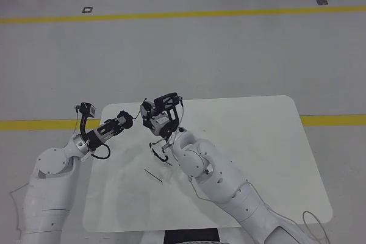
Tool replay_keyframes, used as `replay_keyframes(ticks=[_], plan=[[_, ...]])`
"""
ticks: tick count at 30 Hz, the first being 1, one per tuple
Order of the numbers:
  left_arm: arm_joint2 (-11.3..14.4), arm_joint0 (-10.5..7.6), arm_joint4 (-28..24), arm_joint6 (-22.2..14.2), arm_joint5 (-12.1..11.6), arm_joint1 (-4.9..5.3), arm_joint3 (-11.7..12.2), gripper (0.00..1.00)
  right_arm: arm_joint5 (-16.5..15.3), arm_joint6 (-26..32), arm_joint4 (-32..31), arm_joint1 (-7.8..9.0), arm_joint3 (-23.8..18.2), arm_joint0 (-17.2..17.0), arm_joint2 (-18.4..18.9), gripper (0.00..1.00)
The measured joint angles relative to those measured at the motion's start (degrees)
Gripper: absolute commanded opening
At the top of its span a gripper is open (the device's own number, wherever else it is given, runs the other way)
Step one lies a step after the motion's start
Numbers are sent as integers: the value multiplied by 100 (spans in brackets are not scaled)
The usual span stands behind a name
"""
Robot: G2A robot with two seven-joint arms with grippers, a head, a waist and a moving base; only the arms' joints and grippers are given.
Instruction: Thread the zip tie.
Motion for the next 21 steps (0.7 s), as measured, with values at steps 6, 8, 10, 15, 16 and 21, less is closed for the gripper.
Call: replay_keyframes(ticks=[6, 8, 10, 15, 16, 21], plan=[[0, 0, 0, 0, 0, 0, 0, 0, 68, -4, 34, -27, 11, 12, -18, 0], [0, 0, 0, 0, 0, 0, 0, 0, 106, 9, 42, -38, 5, 14, -28, 0], [0, 0, 0, 0, 0, 0, 0, 0, 144, 30, 46, -47, -3, 13, -37, 0], [0, 0, 0, 0, 0, 0, 0, 0, 190, 68, 32, -62, -25, -8, -54, 0], [0, 0, 0, 0, 0, 0, 0, 0, 193, 73, 31, -63, -29, -13, -56, 0], [0, 0, 0, 0, 0, 0, 0, 0, 205, 93, 22, -71, -61, -40, -53, 0]])
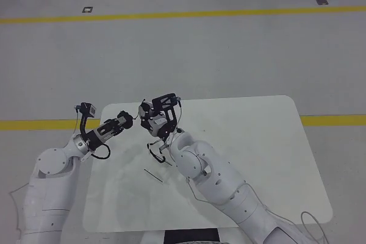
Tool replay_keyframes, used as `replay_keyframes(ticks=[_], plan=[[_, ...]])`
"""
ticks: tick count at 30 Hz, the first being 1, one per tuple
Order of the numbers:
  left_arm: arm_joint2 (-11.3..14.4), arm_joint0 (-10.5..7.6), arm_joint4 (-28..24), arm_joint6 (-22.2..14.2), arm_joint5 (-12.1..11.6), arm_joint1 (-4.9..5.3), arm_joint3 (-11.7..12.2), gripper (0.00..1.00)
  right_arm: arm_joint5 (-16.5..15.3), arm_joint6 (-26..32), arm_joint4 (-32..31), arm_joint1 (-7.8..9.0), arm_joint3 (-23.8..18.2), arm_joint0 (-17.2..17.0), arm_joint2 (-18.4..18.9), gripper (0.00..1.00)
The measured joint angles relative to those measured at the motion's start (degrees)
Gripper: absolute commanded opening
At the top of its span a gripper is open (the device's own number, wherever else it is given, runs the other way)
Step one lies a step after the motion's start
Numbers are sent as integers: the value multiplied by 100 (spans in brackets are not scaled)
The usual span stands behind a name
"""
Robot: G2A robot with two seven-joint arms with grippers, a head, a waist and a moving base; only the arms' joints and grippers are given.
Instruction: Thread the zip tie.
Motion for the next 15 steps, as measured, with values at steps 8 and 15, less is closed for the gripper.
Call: replay_keyframes(ticks=[8, 15], plan=[[0, 0, 0, 0, 0, 0, 0, 0, 1, -13, 9, -14, -60, -37, 15, 0], [0, 0, 0, 0, 0, 0, 0, 0, -9, 21, 27, -31, -71, -50, 1, 0]])
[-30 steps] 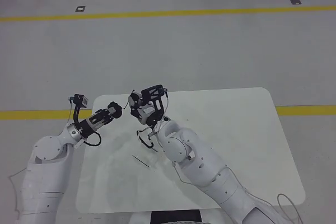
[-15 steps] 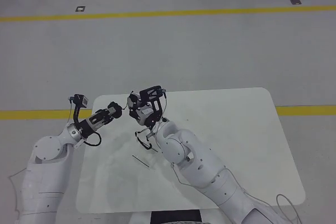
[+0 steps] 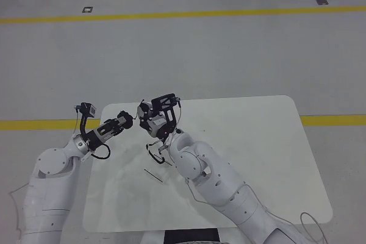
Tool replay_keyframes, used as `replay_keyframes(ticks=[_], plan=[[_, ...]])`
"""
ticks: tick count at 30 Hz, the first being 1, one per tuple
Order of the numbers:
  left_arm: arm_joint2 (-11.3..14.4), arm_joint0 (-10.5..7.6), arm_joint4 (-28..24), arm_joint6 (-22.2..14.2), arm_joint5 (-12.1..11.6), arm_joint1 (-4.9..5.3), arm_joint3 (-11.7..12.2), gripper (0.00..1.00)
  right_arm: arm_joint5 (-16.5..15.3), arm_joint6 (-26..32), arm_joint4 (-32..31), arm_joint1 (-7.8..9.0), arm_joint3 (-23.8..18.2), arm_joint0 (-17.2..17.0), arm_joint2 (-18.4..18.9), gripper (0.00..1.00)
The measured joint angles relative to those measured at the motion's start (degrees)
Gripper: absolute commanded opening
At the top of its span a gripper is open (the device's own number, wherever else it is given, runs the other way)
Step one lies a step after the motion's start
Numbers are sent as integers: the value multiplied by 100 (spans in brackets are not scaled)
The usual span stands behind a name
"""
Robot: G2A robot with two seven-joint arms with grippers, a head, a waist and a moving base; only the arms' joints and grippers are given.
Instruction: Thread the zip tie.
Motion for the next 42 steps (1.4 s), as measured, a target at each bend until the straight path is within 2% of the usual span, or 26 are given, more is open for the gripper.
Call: replay_keyframes(ticks=[42], plan=[[0, 0, 0, 0, 0, 0, 0, 0, 381, -140, 452, -124, 66, -112, 109, 0]])
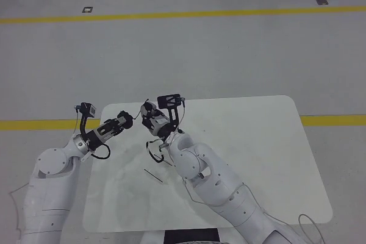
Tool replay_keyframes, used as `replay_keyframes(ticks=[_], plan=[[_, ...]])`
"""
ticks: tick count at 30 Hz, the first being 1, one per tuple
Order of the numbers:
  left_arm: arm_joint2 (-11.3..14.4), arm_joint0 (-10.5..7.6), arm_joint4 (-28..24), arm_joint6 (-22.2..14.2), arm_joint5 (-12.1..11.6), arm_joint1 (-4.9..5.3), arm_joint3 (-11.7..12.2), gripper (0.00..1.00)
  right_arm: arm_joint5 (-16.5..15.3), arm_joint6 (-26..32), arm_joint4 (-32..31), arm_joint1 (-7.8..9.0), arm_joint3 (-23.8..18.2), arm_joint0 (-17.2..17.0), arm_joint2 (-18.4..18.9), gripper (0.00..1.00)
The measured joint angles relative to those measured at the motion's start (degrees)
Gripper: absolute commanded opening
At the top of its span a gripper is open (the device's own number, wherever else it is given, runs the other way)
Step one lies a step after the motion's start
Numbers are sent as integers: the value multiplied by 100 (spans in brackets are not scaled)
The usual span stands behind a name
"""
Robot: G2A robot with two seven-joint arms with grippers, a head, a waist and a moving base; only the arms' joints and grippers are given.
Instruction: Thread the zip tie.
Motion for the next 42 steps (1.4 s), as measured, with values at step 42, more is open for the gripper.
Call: replay_keyframes(ticks=[42], plan=[[0, 0, 0, 0, 0, 0, 0, 0, -283, -28, 212, -58, 115, -23, 53, 0]])
